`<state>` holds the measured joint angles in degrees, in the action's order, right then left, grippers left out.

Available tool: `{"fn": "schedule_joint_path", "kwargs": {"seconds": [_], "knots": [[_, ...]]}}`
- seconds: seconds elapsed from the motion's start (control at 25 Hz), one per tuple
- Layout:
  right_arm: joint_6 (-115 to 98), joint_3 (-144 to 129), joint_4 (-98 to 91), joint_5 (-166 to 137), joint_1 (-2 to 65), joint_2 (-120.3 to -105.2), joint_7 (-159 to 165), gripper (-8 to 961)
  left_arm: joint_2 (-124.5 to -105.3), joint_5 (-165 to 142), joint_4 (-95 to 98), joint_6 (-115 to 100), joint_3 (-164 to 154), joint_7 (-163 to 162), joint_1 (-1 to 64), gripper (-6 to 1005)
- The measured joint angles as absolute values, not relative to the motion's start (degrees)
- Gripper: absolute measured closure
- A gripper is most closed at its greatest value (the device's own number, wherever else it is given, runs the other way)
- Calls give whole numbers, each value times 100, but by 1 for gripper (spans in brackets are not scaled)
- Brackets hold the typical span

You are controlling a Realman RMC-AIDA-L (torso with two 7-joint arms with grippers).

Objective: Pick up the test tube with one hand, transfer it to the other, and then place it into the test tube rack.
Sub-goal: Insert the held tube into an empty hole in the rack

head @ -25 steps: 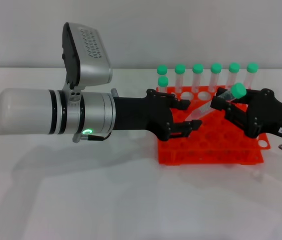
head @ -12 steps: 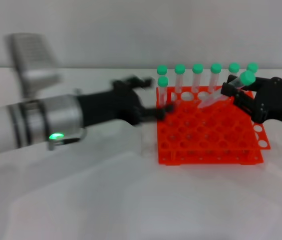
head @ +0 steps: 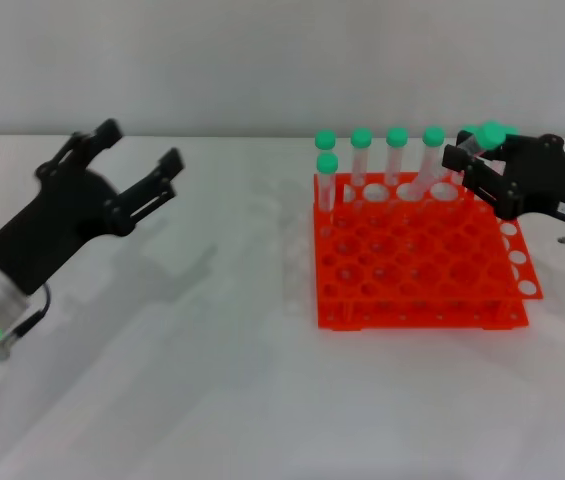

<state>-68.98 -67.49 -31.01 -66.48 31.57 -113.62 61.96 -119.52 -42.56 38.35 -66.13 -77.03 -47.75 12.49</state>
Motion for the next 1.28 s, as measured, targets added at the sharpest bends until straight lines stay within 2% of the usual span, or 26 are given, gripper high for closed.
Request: {"fn": "schedule_joint_path", "kwargs": {"seconds": [0.32,1.28], "knots": [[-6533,-6805,-3104,-6778,3334,-11499,6152,742,-11953,-2971,2586,-7481,-7693,-3693,1222,106],[-5569,-7521,-3038,-6735,3835,-11593,6188,729,-11946,-2717,2255,-7542,-7686,-3564,1125,106]]}}
